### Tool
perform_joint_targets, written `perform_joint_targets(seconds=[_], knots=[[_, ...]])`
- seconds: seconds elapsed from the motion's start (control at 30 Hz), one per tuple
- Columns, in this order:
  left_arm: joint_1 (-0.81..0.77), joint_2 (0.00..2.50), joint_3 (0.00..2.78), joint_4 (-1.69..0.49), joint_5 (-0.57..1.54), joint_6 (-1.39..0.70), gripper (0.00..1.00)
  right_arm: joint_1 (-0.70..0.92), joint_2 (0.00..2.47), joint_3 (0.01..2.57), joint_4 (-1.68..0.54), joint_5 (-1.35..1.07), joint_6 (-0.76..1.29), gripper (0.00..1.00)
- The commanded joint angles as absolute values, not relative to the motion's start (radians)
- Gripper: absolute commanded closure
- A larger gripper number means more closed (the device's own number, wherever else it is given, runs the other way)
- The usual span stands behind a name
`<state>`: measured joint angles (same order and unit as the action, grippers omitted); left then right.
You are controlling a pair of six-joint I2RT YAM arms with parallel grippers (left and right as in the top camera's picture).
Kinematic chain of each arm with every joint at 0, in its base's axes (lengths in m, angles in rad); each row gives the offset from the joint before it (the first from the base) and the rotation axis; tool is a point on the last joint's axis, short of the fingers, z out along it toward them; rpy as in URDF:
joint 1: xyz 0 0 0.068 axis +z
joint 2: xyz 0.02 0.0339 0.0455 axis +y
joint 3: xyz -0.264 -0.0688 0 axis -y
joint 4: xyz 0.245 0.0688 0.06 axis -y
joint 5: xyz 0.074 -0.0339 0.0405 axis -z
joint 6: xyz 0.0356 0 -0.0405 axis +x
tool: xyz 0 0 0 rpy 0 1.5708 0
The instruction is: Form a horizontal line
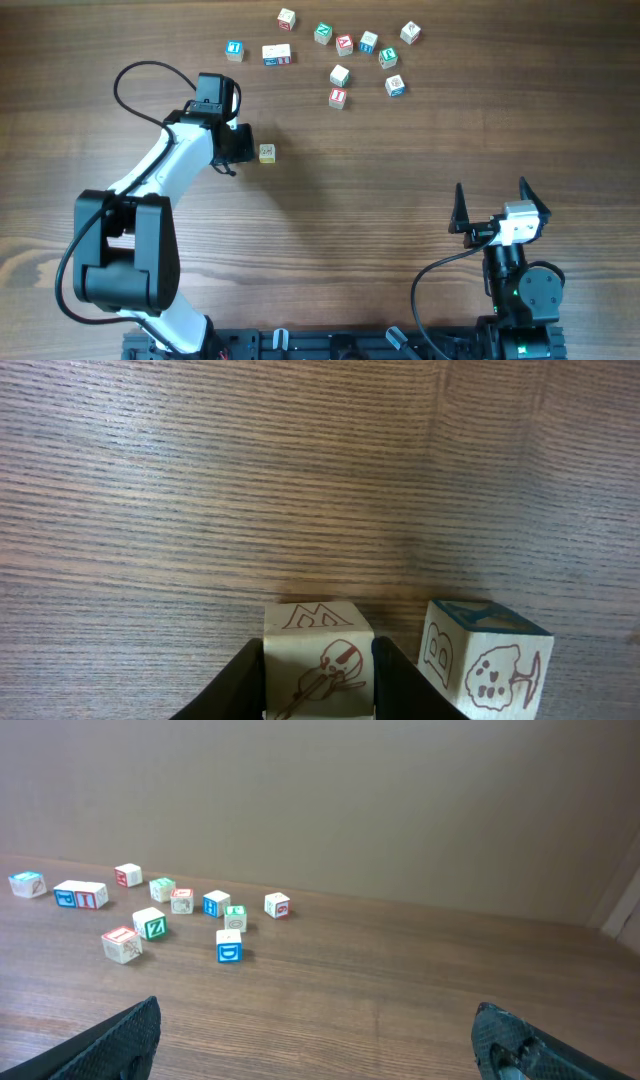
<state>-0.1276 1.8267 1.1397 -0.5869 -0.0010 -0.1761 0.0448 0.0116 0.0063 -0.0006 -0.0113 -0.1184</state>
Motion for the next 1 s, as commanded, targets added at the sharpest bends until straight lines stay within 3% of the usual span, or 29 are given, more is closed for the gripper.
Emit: perform_joint_targets(seconds=[0.0, 0.27, 0.47, 0.6, 0.77, 0.87, 0.93, 0.97], knots=[[-0.12, 1.846, 1.131, -0.586, 0.011, -0.161, 0.64, 0.04, 0.005, 0.005, 0.003, -0.024, -0.129, 0.0], [-0.12, 1.846, 1.131, -0.577, 0.01, -0.161, 0.5, 0.04, 0.005, 0.005, 0.003, -0.025, -0.129, 0.0], [-0.12, 1.846, 1.131, -0.521, 0.01, -0.172, 0.49, 0.04, 0.005, 0.005, 0.003, -0.024, -0.13, 0.0], [-0.119, 1.846, 1.131, -0.477, -0.1, -0.286, 0.46, 0.04, 0.005, 0.005, 0.003, -0.025, -0.129, 0.0], [-0.075, 1.846, 1.131, -0.463, -0.136, -0.384, 0.58, 0.04, 0.005, 0.005, 0.003, -0.024, -0.129, 0.0], [-0.039, 1.846, 1.131, -0.49, -0.131, -0.383, 0.76, 0.04, 0.005, 0.005, 0.003, -0.025, -0.129, 0.0], [-0.028, 1.846, 1.131, -0.565, -0.121, -0.383, 0.96, 0.04, 0.005, 0.005, 0.003, -0.025, -0.129, 0.0], [-0.028, 1.846, 1.131, -0.586, -0.118, -0.383, 0.96, 0.04, 0.005, 0.005, 0.003, -0.024, -0.129, 0.0]])
